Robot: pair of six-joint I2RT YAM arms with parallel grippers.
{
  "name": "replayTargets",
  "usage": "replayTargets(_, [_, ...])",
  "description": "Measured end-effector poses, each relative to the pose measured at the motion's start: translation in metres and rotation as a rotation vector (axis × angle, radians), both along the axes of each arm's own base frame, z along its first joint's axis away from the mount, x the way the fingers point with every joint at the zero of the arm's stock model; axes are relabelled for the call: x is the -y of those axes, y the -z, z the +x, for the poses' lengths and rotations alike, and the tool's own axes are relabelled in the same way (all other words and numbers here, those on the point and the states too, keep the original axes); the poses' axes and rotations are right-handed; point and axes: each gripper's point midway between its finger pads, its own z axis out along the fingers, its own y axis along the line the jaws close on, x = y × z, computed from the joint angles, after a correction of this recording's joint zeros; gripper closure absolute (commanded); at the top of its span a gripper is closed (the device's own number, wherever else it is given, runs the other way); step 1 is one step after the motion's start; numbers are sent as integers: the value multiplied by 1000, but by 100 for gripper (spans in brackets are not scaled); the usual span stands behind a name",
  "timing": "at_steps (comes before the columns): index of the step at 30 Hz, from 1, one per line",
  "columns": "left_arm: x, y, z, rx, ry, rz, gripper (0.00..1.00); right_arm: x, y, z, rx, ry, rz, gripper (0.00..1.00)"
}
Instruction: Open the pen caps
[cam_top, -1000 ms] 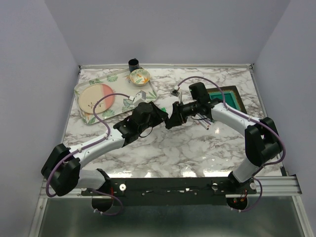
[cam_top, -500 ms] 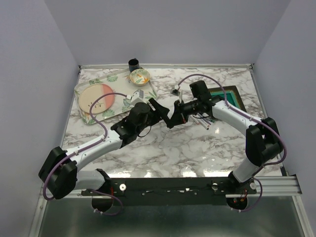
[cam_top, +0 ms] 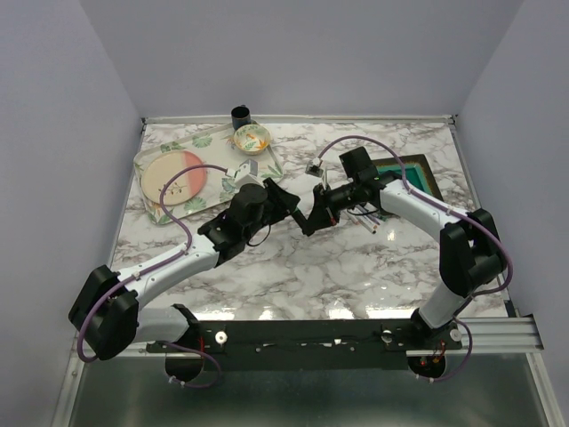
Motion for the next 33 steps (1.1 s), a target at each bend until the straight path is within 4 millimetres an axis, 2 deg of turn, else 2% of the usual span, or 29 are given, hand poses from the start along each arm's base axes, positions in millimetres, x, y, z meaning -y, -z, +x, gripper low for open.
replayTargets(33, [3, 13, -1, -37, 29, 30, 58, 5, 10, 9, 69, 34, -78, 99])
